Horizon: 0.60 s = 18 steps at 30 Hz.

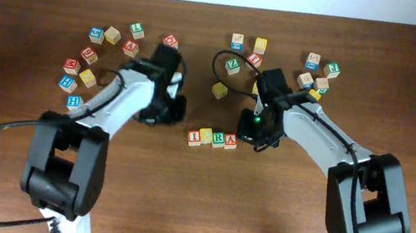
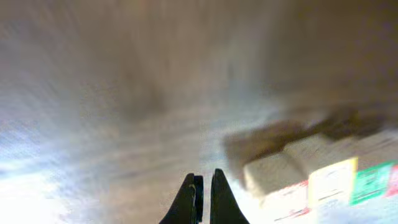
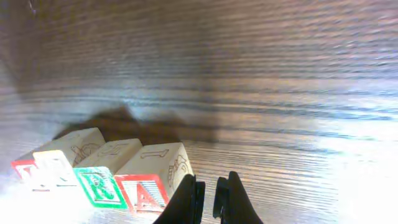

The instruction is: Spell out ICRA

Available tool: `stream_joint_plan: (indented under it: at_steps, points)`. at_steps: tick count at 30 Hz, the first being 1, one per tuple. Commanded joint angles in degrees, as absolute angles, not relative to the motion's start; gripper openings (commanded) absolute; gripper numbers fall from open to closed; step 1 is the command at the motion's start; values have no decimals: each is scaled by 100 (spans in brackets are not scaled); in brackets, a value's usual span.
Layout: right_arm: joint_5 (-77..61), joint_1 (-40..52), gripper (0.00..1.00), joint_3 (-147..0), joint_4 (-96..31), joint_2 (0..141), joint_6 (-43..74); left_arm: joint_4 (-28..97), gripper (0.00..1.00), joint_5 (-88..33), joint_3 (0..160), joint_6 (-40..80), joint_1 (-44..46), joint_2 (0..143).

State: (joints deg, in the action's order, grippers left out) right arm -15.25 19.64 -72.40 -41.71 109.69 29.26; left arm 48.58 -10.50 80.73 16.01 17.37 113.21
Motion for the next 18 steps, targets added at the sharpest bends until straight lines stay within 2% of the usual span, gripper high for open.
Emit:
stream_joint_plan:
  at_steps: [1,6,18]
  points:
    - [-1197,1977,4,-7338,-4456,11000,2836,4497,0,-1485,8287,1531,1763,11358]
    - [-1192,1935,4,-7341,-4613,11000,2836,3828,0,-1487,8283,2018,2060,11537]
    - [-1151,1793,4,-7330,-4300,11000,2836,3782,0,-1831,8281,2163,2344,11861]
